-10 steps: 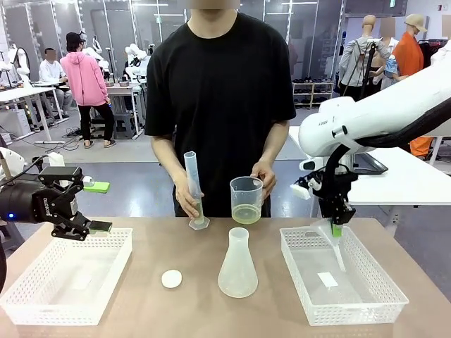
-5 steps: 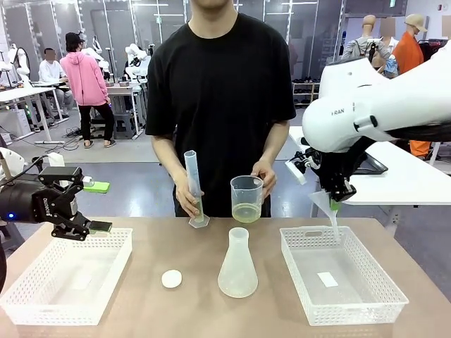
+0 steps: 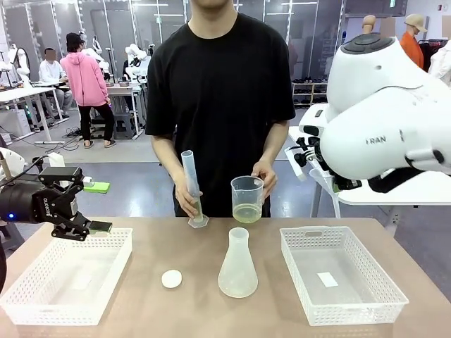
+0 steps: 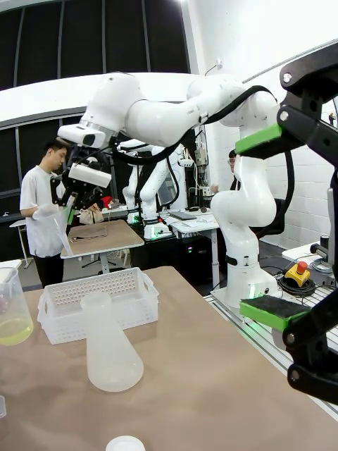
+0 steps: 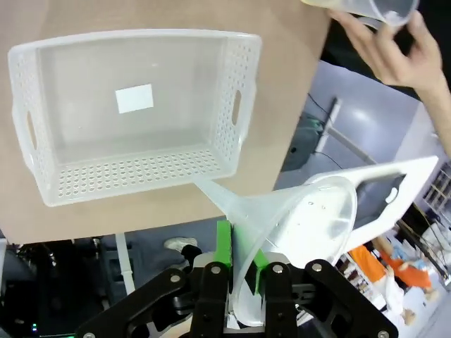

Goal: Prepare the solutions needed for the experiment.
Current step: Pick up the Plastic Funnel and insert it into the Big flask.

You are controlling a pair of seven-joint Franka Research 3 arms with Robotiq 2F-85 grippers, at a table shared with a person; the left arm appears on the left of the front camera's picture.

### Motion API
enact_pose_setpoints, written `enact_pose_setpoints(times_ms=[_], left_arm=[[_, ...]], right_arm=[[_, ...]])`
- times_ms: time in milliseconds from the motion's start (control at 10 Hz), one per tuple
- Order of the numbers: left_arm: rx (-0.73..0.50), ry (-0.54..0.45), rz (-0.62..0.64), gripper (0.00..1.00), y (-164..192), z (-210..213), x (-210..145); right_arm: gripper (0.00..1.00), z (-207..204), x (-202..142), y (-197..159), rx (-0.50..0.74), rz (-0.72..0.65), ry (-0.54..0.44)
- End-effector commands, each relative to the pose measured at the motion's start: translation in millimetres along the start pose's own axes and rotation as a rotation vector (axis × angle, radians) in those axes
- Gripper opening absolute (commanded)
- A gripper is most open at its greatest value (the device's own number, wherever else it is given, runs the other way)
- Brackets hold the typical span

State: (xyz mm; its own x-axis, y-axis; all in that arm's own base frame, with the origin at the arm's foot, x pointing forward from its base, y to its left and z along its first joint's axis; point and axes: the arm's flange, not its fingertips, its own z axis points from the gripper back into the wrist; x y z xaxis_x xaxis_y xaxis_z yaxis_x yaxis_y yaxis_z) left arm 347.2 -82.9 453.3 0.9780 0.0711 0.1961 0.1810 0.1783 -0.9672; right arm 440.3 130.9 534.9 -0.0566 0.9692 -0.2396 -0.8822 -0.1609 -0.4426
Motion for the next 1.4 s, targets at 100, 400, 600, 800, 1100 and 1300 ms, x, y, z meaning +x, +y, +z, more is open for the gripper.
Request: enact_pose_setpoints(times_ms=[100,400,600,800,1100,1300], left_arm=[[-0.01,0.005,0.002,1.0,-1.6,-0.5,0.5],[-0.01,0.005,0.002,1.0,-1.6,-0.5,0.5],[-0.01,0.005,0.002,1.0,-1.6,-0.5,0.5],[-0.01,0.005,0.002,1.0,-1.6,-0.5,0.5],[-0.01,0.005,0.002,1.0,-1.6,-0.5,0.5],[-0.01,0.005,0.002,1.0,-1.6,-0.5,0.5]], right_arm=[[0.0,-3.9,-0.8,13.7,-0.027,-0.156,0.003],[0.0,4.1,-0.2,7.2,-0.019,-0.026,0.007],[0.0,4.1,-0.2,7.2,-0.019,-0.026,0.007],[0.0,4.1,-0.2,7.2,-0.019,-0.026,0.007],[0.07,11.4,21.8,15.5,-0.042,0.006,-0.054],[0.07,35.5,48.7,24.7,-0.101,0.09,-0.185]])
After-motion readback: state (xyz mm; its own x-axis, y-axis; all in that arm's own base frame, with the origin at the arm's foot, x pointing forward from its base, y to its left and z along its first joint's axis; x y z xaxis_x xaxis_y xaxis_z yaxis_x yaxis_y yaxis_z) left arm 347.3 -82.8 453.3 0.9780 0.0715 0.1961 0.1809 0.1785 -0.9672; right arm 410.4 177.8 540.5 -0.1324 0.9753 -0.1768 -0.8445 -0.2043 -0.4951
